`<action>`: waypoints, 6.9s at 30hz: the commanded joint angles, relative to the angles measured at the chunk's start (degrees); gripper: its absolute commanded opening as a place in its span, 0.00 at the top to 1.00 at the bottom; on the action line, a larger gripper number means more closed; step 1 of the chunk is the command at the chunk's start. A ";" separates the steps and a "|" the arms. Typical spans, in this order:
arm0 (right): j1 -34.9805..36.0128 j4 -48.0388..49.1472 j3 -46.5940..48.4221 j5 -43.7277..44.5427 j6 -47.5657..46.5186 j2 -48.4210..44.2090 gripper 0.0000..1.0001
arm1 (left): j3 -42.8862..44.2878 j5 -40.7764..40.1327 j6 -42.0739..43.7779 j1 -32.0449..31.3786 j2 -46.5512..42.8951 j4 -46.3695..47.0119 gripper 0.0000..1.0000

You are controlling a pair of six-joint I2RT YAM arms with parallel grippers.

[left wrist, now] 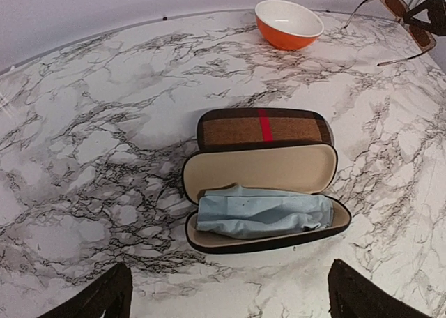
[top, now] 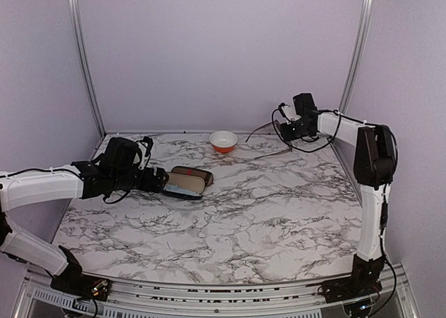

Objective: Organize the sunglasses
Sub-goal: Pick up the sunglasses from the corner of the board, then fold the left temple of the sunglasses on the sunglasses, then fold the right temple of the sunglasses on the sunglasses.

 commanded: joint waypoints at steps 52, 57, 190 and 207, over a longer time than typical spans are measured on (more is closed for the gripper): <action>39.45 26.10 -35.45 3.78 -8.10 -35.74 0.96 | 14.27 19.50 -8.67 -7.24 5.00 -0.08 0.84; 39.83 25.01 -34.81 6.06 -7.84 -34.93 0.95 | 16.71 16.99 -8.92 -8.01 7.90 -1.41 0.84; 46.58 32.99 -37.54 24.62 21.81 -34.42 0.94 | 28.65 11.84 -5.76 -10.49 12.54 -11.95 0.55; 46.60 37.77 -39.42 27.28 24.80 -37.41 0.93 | 21.73 15.45 -17.94 -10.32 3.31 3.06 0.35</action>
